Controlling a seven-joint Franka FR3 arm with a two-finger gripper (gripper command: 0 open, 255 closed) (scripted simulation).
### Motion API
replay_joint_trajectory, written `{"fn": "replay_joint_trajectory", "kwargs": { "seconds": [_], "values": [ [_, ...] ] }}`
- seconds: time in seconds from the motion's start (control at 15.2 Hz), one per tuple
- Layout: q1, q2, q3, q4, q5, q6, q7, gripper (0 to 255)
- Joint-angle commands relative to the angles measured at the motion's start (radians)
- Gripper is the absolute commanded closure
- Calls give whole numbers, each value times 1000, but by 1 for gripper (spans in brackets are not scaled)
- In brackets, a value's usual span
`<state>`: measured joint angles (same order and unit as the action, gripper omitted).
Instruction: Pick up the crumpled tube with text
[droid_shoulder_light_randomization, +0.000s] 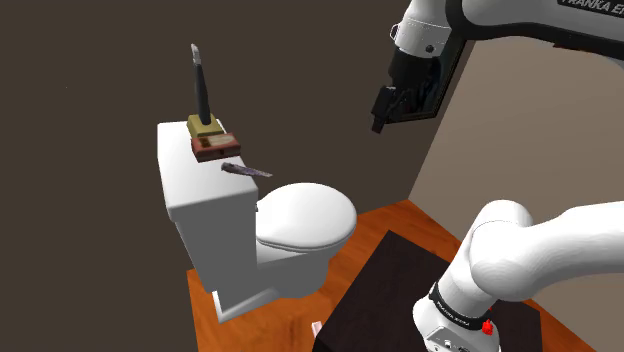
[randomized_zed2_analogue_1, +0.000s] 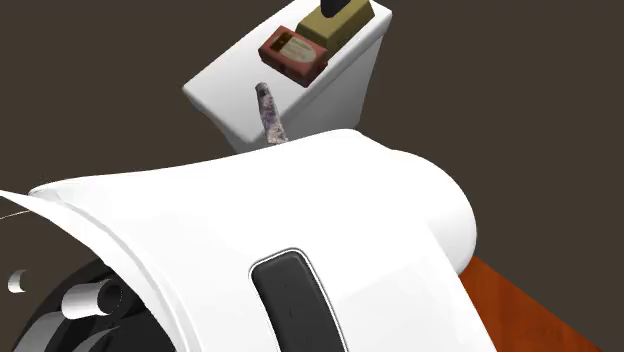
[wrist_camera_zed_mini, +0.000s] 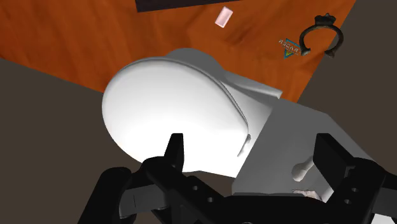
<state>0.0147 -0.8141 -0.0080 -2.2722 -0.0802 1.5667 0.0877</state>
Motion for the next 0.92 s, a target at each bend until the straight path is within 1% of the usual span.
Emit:
{"fn": "replay_joint_trajectory", "kwargs": {
  "seconds": [0.0,0.4,0.86],
  "values": [
    [0,0,0,0,0,0,0,0],
    [45,209,-32,53,17,135,-97,0],
    [95,467,-53,169,55,247,-216,0]
  ]
}}
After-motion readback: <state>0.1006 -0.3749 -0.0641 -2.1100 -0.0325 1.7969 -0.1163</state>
